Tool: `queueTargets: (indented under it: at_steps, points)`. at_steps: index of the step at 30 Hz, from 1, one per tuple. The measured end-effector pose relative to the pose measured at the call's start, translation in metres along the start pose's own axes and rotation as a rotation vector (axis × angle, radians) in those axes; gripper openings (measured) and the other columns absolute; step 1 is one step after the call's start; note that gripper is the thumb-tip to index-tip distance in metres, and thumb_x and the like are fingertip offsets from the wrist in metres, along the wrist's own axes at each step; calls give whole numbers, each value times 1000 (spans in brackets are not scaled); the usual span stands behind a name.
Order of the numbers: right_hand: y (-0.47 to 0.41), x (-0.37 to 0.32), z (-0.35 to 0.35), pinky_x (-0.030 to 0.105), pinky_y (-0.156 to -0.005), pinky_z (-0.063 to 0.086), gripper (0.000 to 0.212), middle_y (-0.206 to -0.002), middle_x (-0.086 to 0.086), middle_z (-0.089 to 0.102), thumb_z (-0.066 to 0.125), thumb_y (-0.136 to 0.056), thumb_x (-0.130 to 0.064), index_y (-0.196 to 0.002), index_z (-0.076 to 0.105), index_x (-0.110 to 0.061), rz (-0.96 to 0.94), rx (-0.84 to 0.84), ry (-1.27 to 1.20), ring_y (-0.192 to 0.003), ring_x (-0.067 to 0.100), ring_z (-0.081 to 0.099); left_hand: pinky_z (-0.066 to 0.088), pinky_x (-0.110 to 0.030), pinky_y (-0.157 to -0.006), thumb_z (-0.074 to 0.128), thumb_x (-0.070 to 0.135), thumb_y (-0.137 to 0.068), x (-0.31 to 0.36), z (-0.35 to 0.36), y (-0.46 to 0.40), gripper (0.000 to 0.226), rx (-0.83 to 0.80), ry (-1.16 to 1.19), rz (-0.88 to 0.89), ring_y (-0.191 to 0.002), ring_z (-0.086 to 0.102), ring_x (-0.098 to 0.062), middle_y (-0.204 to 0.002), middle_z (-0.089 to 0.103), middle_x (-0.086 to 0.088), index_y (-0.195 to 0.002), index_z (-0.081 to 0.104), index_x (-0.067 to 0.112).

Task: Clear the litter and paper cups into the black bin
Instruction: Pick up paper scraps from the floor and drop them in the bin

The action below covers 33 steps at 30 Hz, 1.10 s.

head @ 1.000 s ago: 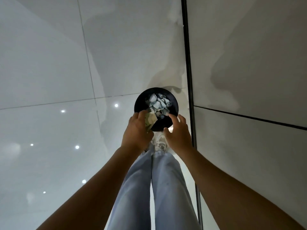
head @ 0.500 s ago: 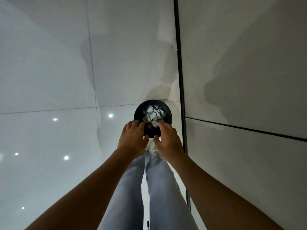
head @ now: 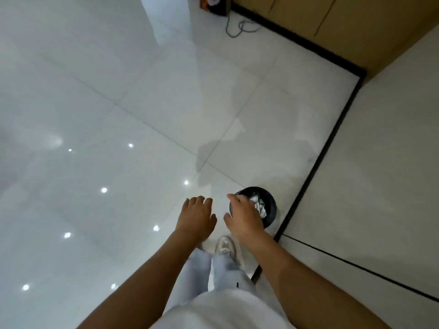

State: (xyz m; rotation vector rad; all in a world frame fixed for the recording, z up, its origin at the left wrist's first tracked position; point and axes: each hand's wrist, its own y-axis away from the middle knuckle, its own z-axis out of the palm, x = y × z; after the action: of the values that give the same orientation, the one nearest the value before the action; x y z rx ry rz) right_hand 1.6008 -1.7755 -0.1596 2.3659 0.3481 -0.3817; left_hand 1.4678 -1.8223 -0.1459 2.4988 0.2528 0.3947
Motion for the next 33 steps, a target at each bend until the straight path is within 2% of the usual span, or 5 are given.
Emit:
queueTargets:
  at_steps: [6,12,23,33]
  points:
    - [27,-91,29,39,-99,41,55,-144,8,39,50,-95,-30,-146,32,-21,-237,-119,246,-127,28,40,31,-32,-105,42,36,-95,-77,17,95,45,110,193,-281,-121,46,-24,-132,52,-7,-134,46,13]
    - [62,-191,95,37,-104,38,55,-146,8,38,49,-97,-31,-147,30,-21,-439,-231,426,-129,28,40,27,-33,-109,40,35,-95,-161,48,190,47,199,367,-502,-124,44,-23,-134,50,-6,-137,43,13]
    - [189,-403,301,34,-101,39,56,-143,5,39,48,-96,-33,-148,29,-22,-820,-420,666,-126,25,43,20,-33,-114,38,34,-98,-354,153,409,45,300,629,-882,-128,39,-22,-137,46,-6,-137,41,14]
    - [250,-542,427,37,-101,42,56,-140,8,42,50,-94,-31,-146,31,-21,-1016,-557,903,-124,27,44,27,-30,-109,41,34,-97,-462,218,529,46,412,892,-1169,-125,42,-23,-135,48,-7,-138,41,13]
